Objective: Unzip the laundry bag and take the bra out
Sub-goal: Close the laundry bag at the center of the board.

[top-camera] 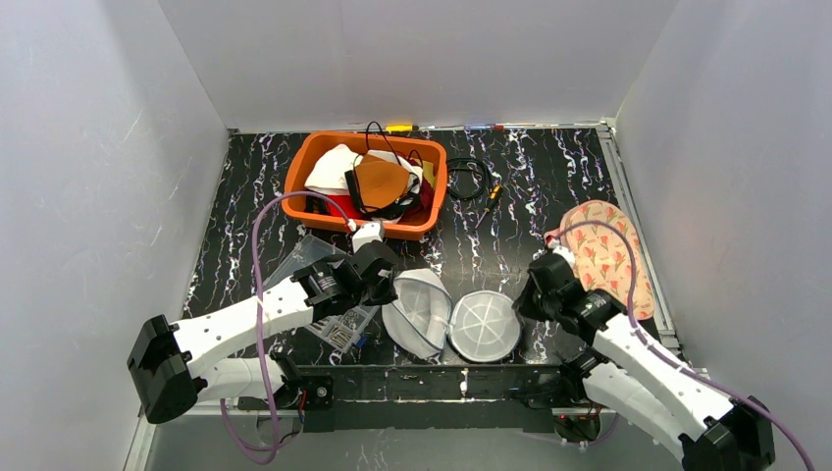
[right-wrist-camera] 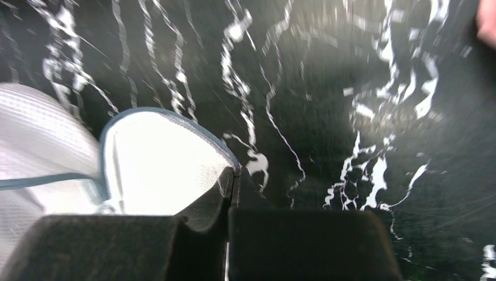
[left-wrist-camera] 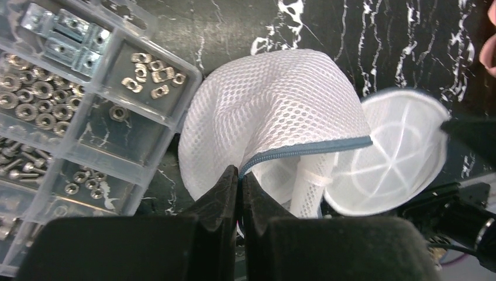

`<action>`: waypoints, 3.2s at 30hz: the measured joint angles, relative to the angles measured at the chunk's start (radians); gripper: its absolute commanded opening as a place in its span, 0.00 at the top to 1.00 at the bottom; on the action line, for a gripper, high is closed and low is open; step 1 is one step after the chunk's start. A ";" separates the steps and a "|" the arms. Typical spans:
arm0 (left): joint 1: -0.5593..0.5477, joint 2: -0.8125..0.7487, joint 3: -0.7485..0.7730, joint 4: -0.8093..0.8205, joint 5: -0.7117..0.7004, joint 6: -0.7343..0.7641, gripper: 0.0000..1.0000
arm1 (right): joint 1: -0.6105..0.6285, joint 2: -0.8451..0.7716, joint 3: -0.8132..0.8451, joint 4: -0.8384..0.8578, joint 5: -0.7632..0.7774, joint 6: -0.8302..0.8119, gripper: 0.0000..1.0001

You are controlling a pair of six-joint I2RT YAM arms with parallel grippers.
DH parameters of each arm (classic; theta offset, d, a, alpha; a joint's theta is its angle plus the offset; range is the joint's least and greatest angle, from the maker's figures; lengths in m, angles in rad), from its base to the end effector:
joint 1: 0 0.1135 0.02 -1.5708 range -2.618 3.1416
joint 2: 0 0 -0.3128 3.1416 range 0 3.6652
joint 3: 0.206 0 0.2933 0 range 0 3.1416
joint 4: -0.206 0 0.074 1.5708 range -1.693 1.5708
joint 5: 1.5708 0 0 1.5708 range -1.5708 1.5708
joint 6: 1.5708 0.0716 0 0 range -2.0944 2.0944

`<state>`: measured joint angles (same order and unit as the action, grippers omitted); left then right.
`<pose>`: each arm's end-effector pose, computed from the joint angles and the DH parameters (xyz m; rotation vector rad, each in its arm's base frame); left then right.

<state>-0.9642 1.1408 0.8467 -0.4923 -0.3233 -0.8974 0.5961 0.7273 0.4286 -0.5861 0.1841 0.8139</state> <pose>0.1794 -0.2187 0.2716 -0.0806 2.3726 -0.5552 0.1479 0.0845 0.1826 0.3502 2.4520 0.3989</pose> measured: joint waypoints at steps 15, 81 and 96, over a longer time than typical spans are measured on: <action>-0.020 0.000 0.072 0.055 0.072 -0.023 1.00 | 0.000 0.257 0.694 -0.049 0.148 -0.277 0.99; -0.020 0.108 0.007 0.000 0.072 -0.041 1.00 | -0.051 0.557 0.085 0.476 0.304 -0.068 0.54; -0.020 0.078 0.015 -0.011 0.073 -0.037 1.00 | -0.066 0.349 0.150 0.396 0.233 -0.181 0.99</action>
<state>-0.9840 1.2190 0.8619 -0.5034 -0.2501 -0.9344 0.5301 1.0760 0.5781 -0.1898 0.4175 0.6327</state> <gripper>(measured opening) 0.015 0.029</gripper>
